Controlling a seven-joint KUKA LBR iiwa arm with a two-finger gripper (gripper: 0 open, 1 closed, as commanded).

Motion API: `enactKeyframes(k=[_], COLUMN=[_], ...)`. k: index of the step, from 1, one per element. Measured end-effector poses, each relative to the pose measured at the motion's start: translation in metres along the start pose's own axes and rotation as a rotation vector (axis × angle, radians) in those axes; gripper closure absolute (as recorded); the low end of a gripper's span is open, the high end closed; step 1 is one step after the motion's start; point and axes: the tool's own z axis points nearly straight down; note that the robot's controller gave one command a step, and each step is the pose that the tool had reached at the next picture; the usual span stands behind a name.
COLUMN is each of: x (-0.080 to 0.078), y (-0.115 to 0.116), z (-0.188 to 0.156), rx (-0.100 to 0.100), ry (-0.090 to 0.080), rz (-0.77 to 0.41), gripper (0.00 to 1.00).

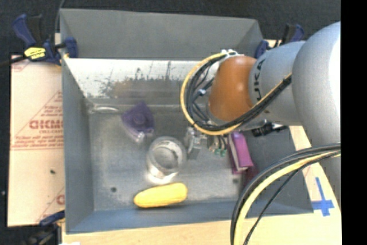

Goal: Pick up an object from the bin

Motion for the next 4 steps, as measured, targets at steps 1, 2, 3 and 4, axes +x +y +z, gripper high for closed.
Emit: enactKeyframes(k=[1, 2, 3, 4], x=[0.010, 0.006, 0.006, 0.095], y=[0.080, 0.069, 0.069, 0.058], z=[0.000, -0.006, -0.006, -0.043], rx=[-0.006, 0.003, 0.003, 0.003], ry=[-0.005, -0.008, -0.009, -0.010], rz=[0.101, -0.169, -0.189, -0.148], gripper=[1.00, 0.00, 0.00, 0.00])
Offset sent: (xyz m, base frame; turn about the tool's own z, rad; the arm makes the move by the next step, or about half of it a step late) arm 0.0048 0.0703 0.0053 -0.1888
